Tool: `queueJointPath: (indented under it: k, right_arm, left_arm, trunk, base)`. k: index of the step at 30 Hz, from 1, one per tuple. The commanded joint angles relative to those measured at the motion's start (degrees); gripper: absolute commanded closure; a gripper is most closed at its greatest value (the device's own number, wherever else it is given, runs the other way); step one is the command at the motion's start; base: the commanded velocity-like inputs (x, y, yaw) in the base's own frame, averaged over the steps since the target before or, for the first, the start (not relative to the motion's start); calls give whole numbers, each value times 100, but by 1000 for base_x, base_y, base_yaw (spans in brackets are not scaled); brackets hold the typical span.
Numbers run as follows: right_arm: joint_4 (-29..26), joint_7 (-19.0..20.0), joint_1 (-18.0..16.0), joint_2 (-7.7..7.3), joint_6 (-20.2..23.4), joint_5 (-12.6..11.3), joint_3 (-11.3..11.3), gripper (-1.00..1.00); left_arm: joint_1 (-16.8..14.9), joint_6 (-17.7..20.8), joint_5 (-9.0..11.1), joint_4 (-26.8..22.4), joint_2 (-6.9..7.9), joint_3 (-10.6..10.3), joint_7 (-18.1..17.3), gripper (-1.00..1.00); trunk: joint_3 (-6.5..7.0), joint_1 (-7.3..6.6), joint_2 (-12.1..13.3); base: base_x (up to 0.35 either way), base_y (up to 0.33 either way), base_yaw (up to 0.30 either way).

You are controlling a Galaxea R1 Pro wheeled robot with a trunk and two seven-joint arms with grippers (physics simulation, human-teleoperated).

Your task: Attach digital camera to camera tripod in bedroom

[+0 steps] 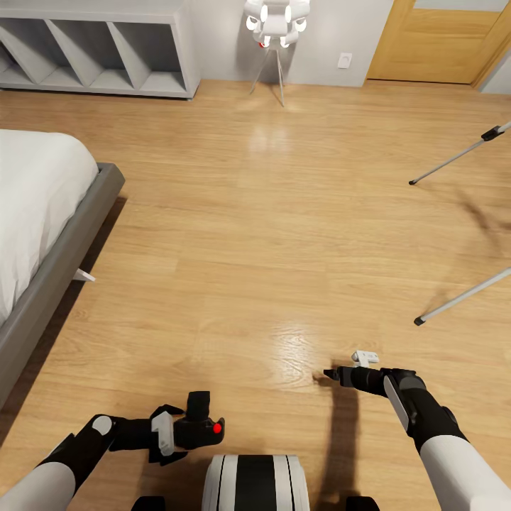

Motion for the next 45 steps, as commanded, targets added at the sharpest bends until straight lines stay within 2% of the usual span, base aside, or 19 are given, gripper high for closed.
queueJointPath:
  k: [1,45]
  right_arm:
    - [-6,26,-2,2,35,4,-17,-100]
    - [-6,26,-2,2,35,7,-17,-100]
  left_arm:
    - [-1,-17,-34,-5,1,29,-23,-100]
    - [-1,188,-43,-19,112,28,-19,-100]
  trunk:
    - [-3,-1,-1]
    - [-3,-1,-1]
  base:
    - [0,0,0]
    - [0,0,0]
